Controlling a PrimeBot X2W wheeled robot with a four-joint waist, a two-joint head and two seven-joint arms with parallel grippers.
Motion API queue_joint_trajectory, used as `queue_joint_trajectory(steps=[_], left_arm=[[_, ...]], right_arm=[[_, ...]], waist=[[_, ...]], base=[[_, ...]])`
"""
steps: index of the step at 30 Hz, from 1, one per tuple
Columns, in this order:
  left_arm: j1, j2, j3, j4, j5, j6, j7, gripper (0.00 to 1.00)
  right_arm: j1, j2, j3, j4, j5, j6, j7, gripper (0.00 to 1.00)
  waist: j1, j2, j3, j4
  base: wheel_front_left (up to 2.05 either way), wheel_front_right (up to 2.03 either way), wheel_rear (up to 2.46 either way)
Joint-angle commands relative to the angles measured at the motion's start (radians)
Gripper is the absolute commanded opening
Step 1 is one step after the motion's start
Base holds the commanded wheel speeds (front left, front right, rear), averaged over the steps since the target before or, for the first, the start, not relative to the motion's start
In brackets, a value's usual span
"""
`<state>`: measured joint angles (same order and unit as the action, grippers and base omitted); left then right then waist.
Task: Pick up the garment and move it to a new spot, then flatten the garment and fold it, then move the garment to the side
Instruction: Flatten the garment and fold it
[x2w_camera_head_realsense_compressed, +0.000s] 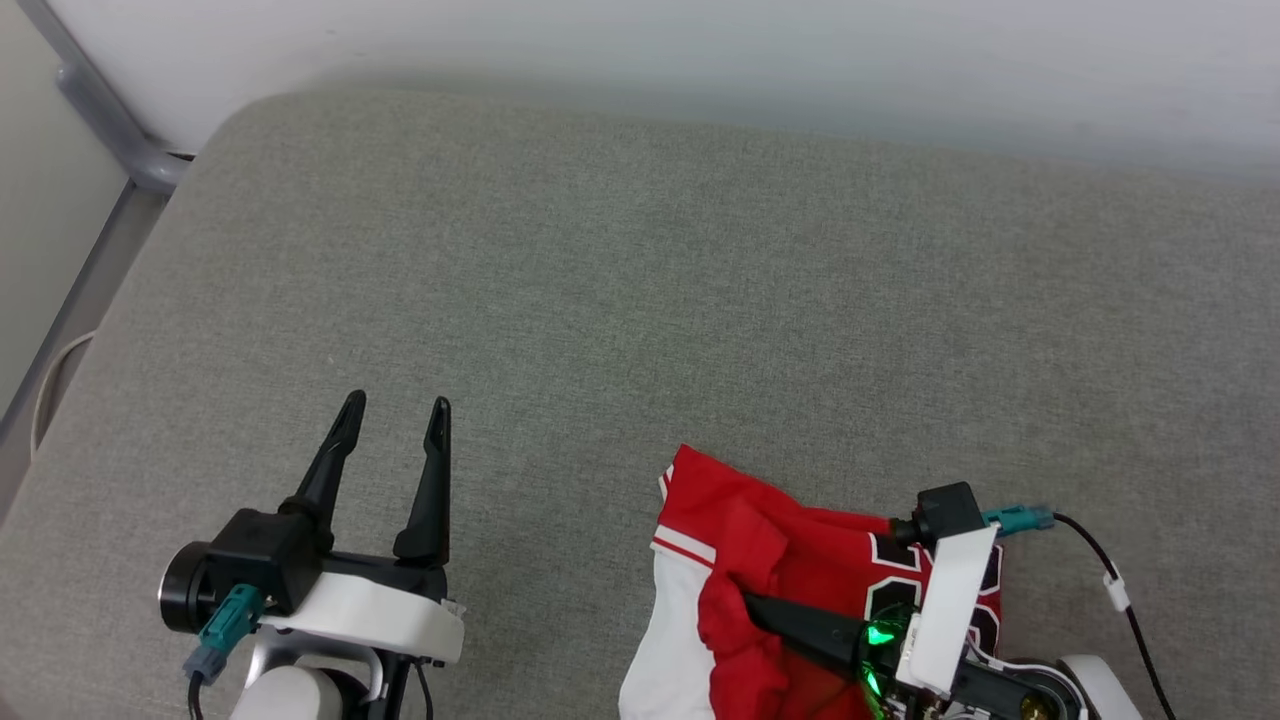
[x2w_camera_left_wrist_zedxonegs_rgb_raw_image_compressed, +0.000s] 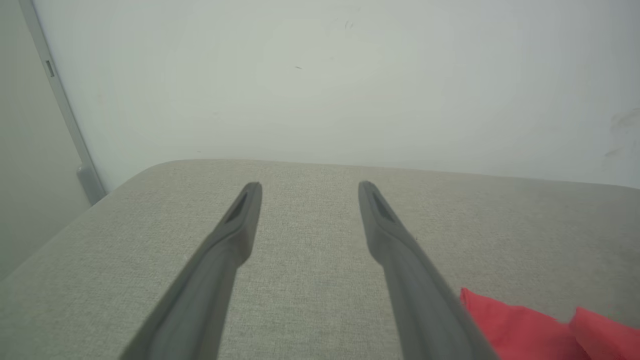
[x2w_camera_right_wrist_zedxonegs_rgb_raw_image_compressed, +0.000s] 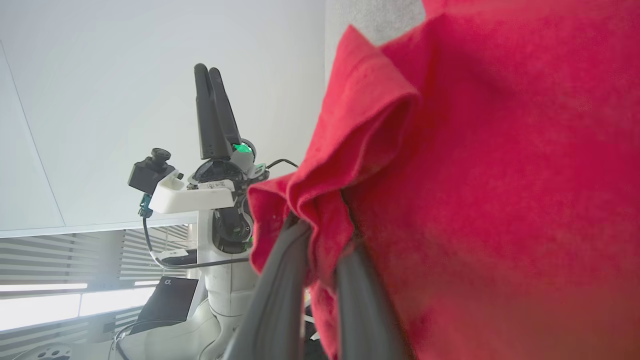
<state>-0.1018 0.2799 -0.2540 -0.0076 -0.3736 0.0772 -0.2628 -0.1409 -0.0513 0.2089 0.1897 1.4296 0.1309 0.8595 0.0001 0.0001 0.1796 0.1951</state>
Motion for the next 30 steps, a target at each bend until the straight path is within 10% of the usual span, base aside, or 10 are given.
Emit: queue_joint_trajectory(steps=[1, 4, 6, 7, 17, 30], left_arm=[[-0.014, -0.005, 0.003, 0.002, 0.002, -0.006, -0.002, 1.00], [-0.020, -0.014, 0.010, 0.005, 0.008, -0.014, -0.002, 1.00], [-0.024, -0.020, 0.014, 0.008, 0.011, -0.017, -0.002, 1.00], [-0.025, -0.021, 0.016, 0.009, 0.014, -0.020, -0.002, 1.00], [-0.015, -0.035, 0.043, 0.021, 0.036, -0.041, -0.002, 1.00], [0.018, -0.046, 0.076, 0.037, 0.051, -0.047, -0.002, 1.00]], right_arm=[[-0.018, 0.001, 0.015, 0.008, 0.019, 0.000, -0.015, 0.00], [-0.032, 0.001, 0.047, 0.034, 0.028, 0.000, -0.058, 0.00], [-0.039, 0.001, 0.066, 0.046, 0.034, 0.000, -0.078, 0.47], [-0.041, 0.001, 0.071, 0.054, 0.034, 0.000, -0.087, 1.00], [-0.070, -0.024, 0.093, -0.035, -0.009, 0.000, -0.172, 1.00], [-0.043, -0.167, 0.018, -0.093, -0.513, 0.000, -0.677, 1.00]], waist=[[-0.0001, -0.0001, 0.010, 0.005], [-0.0001, -0.0001, 0.020, 0.005], [-0.0001, -0.0001, 0.023, 0.004], [-0.0001, -0.0001, 0.024, 0.002], [-0.0001, -0.0001, 0.007, -0.020], [-0.0001, -0.0001, -0.053, -0.091]], base=[[0.00, 0.00, 0.00], [0.00, 0.00, 0.00], [0.00, 0.00, 0.00], [0.00, 0.00, 0.00], [0.00, 0.00, 0.00], [0.00, 0.00, 0.00]])
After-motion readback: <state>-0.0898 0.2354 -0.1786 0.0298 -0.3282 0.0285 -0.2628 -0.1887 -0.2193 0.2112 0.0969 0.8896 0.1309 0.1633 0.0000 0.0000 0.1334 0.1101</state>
